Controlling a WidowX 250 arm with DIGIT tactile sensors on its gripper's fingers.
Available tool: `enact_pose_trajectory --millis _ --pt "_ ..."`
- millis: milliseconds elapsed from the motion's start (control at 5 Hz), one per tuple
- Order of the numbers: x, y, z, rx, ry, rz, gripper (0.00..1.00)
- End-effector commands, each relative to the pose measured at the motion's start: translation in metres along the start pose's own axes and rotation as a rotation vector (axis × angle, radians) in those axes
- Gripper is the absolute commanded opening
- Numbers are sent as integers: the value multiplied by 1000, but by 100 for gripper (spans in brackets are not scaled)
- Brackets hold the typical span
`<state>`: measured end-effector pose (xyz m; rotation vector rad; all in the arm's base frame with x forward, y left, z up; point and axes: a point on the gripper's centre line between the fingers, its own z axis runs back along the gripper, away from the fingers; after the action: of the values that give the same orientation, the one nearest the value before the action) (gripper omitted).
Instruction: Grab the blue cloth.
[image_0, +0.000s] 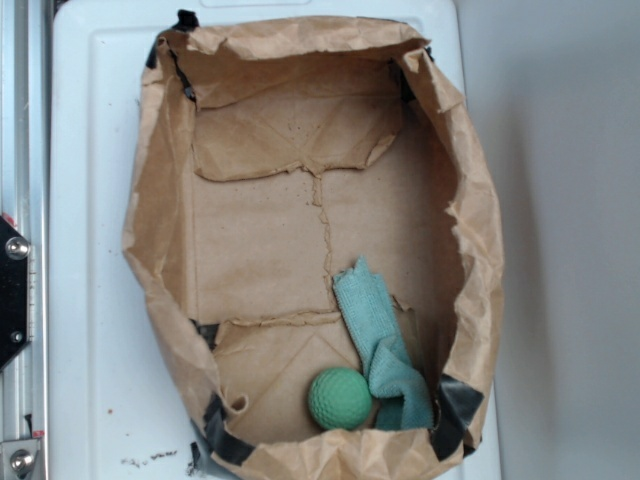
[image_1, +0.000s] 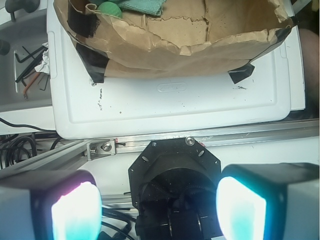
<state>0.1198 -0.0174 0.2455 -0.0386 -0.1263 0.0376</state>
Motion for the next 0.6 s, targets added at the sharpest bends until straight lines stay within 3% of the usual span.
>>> enact_pose_trajectory --millis 0,200,400 --pt "0 0 0 0 0 0 100" --pt "37 -12 -15 1 31 57 100" --pt "72 -15 -38 36 -18 47 100"
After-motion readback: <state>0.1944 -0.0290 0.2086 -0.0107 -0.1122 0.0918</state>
